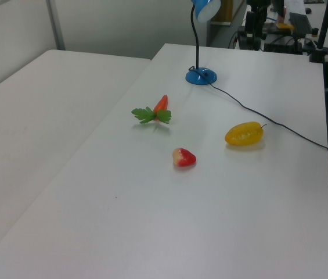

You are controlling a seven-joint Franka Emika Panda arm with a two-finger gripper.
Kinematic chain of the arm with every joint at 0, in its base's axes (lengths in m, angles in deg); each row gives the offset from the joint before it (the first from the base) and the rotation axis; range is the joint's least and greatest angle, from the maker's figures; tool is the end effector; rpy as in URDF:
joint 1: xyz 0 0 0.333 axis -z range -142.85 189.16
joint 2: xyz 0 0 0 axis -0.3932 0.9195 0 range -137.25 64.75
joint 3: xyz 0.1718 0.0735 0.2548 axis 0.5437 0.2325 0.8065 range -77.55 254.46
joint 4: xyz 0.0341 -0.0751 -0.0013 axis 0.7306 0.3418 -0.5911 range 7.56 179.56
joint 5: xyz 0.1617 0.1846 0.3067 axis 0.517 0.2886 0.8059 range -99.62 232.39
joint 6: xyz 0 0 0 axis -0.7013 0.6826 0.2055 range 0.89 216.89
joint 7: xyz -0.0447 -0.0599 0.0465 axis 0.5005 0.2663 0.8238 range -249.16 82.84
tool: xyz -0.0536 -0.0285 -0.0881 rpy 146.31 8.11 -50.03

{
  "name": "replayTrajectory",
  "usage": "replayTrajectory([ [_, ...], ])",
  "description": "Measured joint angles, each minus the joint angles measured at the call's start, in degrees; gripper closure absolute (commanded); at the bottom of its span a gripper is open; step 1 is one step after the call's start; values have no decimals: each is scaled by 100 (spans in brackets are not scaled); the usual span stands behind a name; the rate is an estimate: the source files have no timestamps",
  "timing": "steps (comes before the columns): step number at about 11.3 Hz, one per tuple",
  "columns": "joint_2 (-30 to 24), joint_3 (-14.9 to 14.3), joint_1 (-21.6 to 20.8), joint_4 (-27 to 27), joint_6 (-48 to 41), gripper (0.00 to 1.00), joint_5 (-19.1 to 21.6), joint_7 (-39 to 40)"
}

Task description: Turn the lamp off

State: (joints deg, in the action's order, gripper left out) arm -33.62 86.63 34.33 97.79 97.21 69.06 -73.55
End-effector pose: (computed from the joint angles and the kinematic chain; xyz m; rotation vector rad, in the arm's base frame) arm 0.5596 -0.1242 0.5717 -3.0906 0.0989 0.0270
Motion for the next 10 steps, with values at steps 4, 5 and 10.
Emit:
replayTrajectory([
  [4, 7, -19, -319, 145, 0, 0, -27, 33],
  [5, 10, -36, -421, 179, 0, 0, -69, 33],
  [10, 54, -784, -1238, 256, 0, 0, -158, 33],
])
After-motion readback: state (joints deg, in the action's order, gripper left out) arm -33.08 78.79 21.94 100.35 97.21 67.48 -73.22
